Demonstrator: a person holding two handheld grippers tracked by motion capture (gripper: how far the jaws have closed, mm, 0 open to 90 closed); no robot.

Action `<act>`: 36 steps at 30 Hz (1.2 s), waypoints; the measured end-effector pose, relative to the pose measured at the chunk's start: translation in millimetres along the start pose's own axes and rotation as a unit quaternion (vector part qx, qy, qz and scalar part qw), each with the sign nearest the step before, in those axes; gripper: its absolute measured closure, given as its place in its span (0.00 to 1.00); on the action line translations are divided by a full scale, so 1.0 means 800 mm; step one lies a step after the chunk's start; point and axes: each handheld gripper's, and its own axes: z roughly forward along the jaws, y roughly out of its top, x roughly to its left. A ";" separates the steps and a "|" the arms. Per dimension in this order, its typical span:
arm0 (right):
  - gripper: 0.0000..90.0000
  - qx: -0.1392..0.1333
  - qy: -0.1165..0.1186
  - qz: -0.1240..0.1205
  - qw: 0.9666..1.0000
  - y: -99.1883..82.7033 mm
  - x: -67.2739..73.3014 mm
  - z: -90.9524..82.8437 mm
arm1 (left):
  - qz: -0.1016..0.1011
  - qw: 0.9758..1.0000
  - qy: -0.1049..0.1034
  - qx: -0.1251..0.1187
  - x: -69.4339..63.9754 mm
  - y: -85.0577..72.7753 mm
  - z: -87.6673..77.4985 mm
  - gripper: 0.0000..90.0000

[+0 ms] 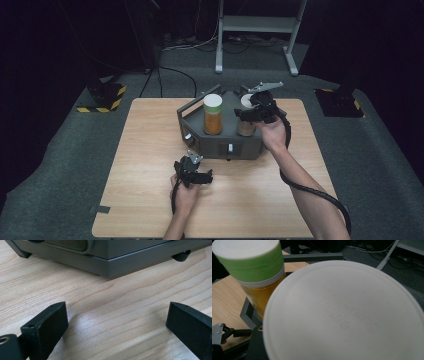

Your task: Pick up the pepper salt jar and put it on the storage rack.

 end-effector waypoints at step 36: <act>0.39 0.017 0.001 0.006 1.000 0.002 -0.001 0.024 | 0.000 1.000 0.001 0.000 -0.001 0.000 0.000 0.04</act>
